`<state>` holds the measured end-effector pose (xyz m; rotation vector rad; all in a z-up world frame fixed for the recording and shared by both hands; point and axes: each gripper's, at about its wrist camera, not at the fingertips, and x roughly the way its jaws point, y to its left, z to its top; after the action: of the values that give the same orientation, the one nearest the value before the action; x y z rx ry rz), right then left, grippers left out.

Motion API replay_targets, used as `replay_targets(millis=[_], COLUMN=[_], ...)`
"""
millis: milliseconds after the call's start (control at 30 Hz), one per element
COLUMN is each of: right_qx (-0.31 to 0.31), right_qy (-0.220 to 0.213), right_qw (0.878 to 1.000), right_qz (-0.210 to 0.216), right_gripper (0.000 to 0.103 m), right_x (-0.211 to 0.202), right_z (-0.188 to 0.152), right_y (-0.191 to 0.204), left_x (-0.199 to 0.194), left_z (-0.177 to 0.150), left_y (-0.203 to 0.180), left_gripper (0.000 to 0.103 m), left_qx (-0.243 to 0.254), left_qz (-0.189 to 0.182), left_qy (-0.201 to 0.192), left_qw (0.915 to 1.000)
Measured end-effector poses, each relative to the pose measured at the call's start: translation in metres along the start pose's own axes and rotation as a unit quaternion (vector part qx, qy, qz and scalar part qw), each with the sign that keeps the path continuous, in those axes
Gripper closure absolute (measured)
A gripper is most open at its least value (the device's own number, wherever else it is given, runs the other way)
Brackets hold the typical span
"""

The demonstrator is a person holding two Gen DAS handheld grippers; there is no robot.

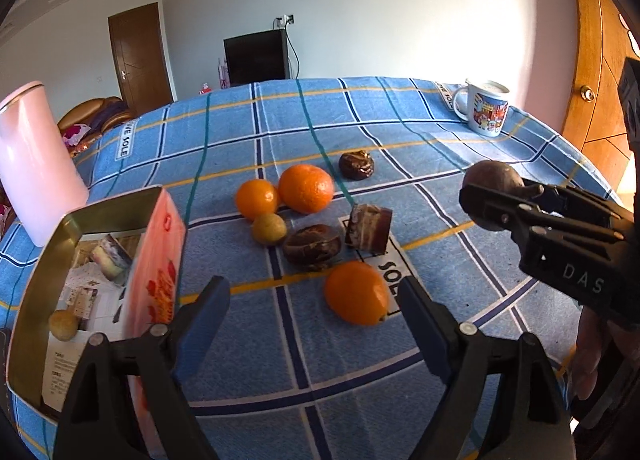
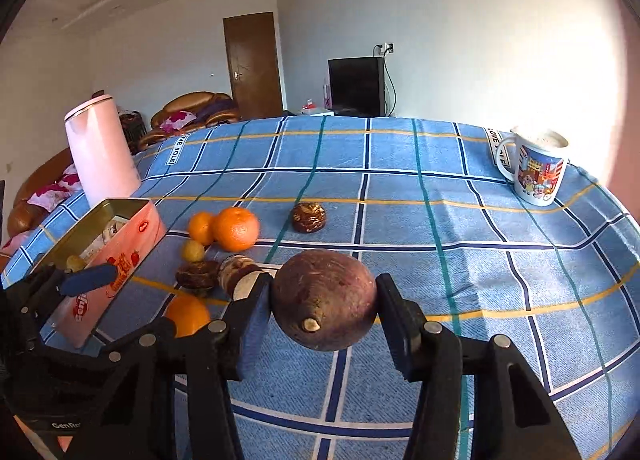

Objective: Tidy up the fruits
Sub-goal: 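Grasp the dark purple beet with the right tool, then grasp an orange with the left tool while the right holds the beet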

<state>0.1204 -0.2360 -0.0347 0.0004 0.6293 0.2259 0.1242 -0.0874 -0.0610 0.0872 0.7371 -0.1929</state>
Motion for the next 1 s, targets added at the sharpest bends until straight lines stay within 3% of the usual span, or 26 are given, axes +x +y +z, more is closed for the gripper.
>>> replay_targets(millis=[67,133,300,633,1000], right_qx=[0.006,0.0,-0.012,-0.019,-0.024], right_qy=[-0.002,-0.006,-0.01,-0.038,-0.084], right_qw=[1.0,1.0,1.0,0.999,0.996], right_qz=[0.001,-0.002,-0.006,-0.007,0.004], right_gripper=[0.05,0.049,0.049,0.049,0.049], right_x=[0.0,-0.002,-0.003,-0.014,-0.031], right_z=[0.001,0.001,0.0,-0.002,-0.004], right_y=[-0.004,-0.002,0.003,0.006,0.008], left_x=[0.008,0.014,0.02,0.011,-0.012], left_z=[0.003,0.004,0.003,-0.005,-0.006], left_y=[-0.005,-0.007,-0.012,-0.014,-0.016], left_gripper=[0.029,0.048,0.063,0.066,0.066], left_qx=[0.001,-0.001,-0.007,-0.019,-0.003], left_qz=[-0.011,-0.026,-0.052,-0.058,-0.022], left_qy=[0.014,0.028,0.045,0.023,-0.045], left_qw=[0.9998,0.9992,0.9976,0.9979,0.9987])
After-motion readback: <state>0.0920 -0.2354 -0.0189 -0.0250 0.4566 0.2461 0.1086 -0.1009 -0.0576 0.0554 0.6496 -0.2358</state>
